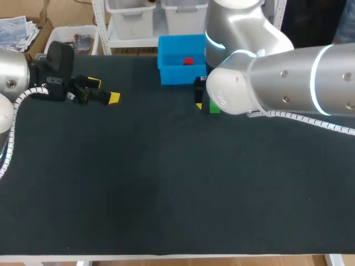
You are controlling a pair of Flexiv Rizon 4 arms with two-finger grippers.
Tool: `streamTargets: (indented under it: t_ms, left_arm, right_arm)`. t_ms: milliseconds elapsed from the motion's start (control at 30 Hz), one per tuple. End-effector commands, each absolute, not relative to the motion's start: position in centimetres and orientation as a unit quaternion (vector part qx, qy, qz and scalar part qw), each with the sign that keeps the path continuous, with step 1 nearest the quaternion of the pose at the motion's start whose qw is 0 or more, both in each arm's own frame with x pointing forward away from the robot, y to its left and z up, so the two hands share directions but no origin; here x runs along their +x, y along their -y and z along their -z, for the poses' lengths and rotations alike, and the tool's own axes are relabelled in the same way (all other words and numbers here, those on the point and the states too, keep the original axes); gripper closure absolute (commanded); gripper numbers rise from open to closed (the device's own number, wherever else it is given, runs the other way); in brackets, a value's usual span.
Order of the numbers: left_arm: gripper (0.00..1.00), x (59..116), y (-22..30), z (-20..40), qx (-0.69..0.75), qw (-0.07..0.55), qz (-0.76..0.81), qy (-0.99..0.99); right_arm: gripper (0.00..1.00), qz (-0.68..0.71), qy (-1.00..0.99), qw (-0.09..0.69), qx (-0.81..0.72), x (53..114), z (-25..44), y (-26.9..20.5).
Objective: Use the left arm to pick the red cube and place it into the blue plastic box first, then use the right arm to grasp the green cube and put it into the same blue plastic box after the first action is fully finished.
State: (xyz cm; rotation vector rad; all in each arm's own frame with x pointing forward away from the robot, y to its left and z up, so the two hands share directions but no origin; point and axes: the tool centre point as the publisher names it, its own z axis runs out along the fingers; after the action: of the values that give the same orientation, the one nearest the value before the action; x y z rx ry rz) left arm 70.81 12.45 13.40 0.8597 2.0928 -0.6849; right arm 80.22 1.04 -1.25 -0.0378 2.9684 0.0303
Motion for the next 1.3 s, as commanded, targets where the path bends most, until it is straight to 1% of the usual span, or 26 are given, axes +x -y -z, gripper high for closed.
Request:
streamTargets:
  t_ms: [33,167,200,233,300,800,1300]
  left_arm:
    - [0.00,70.7,-12.6,-13.2,0.336,0.384,0.270,-0.816]
    - [0.00,70.7,-12.6,-13.2,0.336,0.384,0.270,-0.816]
    - [0.00,70.7,-12.6,-13.2,0.336,0.384,0.270,-0.816]
    - [0.00,70.7,-12.6,-13.2,0.336,0.384,0.270,-0.816]
    - [0.00,70.7,-12.6,-13.2,0.336,0.384,0.270,-0.816]
    - [0.00,70.7,-12.6,-13.2,0.336,0.384,0.270,-0.816]
    - [0.00,70.7,-12.6,-13.2,0.336,0.384,0.270,-0.816]
  right_arm:
    - [0.00,-0.009,-0.997,0.079,-0.014,80.8,1.5,-1.3]
    - [0.00,-0.008,-0.997,0.078,-0.016,81.0,1.8,-1.4]
    - [0.16,-0.008,-0.997,0.077,-0.016,81.0,1.8,-1.3]
    - [0.71,-0.007,-0.997,0.075,-0.016,81.0,1.8,-1.3]
    - [1.00,-0.004,-0.997,0.073,-0.015,80.8,1.8,-1.3]
    - [1.00,0.006,-0.998,0.069,-0.013,80.4,1.2,-0.6]
    - [1.00,-0.004,-0.988,0.155,-0.005,83.7,-7.9,-0.2]
